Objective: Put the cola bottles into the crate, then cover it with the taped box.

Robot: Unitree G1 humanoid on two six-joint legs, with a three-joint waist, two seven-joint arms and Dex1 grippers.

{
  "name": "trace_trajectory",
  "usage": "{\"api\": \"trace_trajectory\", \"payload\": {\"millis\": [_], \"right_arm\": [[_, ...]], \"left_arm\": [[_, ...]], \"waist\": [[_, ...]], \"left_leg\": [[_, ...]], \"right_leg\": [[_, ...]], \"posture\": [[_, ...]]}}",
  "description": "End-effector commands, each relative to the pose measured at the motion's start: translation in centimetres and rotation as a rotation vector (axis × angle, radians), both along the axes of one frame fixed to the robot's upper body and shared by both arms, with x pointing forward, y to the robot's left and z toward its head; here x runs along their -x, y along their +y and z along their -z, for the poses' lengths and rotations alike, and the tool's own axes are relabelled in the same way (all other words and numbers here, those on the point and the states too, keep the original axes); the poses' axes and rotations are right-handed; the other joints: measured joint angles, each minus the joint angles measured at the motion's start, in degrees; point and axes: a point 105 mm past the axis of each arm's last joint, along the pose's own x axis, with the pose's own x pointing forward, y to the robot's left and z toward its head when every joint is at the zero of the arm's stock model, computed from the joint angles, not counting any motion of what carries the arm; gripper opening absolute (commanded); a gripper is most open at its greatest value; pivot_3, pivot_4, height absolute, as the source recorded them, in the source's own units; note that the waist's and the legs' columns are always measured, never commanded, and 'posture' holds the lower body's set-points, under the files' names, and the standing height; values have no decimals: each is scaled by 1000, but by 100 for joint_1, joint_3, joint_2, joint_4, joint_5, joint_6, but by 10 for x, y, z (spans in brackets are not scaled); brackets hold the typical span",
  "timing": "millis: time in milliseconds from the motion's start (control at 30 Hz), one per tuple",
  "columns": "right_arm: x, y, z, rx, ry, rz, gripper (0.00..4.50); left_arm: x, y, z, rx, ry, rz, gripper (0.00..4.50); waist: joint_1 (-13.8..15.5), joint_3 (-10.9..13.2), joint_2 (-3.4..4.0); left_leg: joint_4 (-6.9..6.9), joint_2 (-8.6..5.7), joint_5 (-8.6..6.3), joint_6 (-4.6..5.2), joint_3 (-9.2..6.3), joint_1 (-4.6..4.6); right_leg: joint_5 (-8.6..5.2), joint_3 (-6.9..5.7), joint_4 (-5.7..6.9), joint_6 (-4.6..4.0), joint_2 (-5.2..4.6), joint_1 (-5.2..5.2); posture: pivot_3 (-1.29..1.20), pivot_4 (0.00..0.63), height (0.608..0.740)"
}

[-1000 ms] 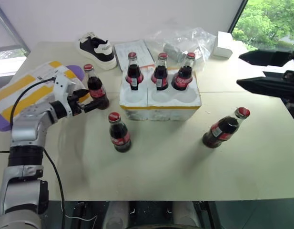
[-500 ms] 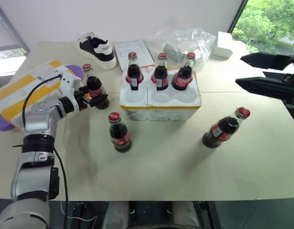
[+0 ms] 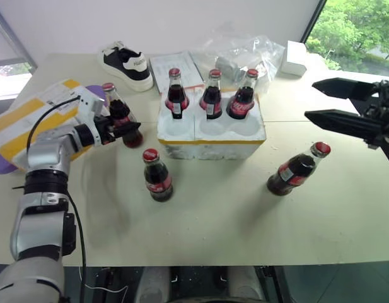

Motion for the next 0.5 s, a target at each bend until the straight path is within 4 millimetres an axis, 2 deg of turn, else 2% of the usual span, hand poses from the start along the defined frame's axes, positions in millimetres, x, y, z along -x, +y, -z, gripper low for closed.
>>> {"api": "trace_trajectory", "payload": {"millis": [33,167,267,367,500], "right_arm": [[6,2,-5,27,-48,-10,4500],[6,0,-3,26,-48,4,4500],[6,0,0,21,-47,12,4500],[6,0,4,22,-44,23,4500],[9,-1,6,18,-45,45,4500]], "left_arm": [[20,-21,-73,18,-143,194,2817],[29,-40,-113,46,-180,321,2817],[27,-58,-132,60,-206,390,2817],[23,-77,-134,42,-208,457,2817],[17,-100,-123,4,-195,533,2817]], "waist": [[10,10,-18],[74,14,-22],[124,13,-23],[141,13,-23],[125,14,-24]], "left_leg": [[0,0,0,0,-1,-2],[39,0,-3,5,-15,-34],[69,-1,-8,13,-18,-47],[72,-2,-8,14,-21,-46],[73,-4,-8,14,-21,-47]], "right_leg": [[0,-1,0,0,1,0],[0,-15,6,1,1,-7],[-1,-15,25,2,0,-11],[-2,-16,38,3,-1,-9],[-2,-16,44,4,0,-10]], "posture": [[0,150,740],[0,150,740],[0,150,740],[0,150,740],[0,150,740]]}}
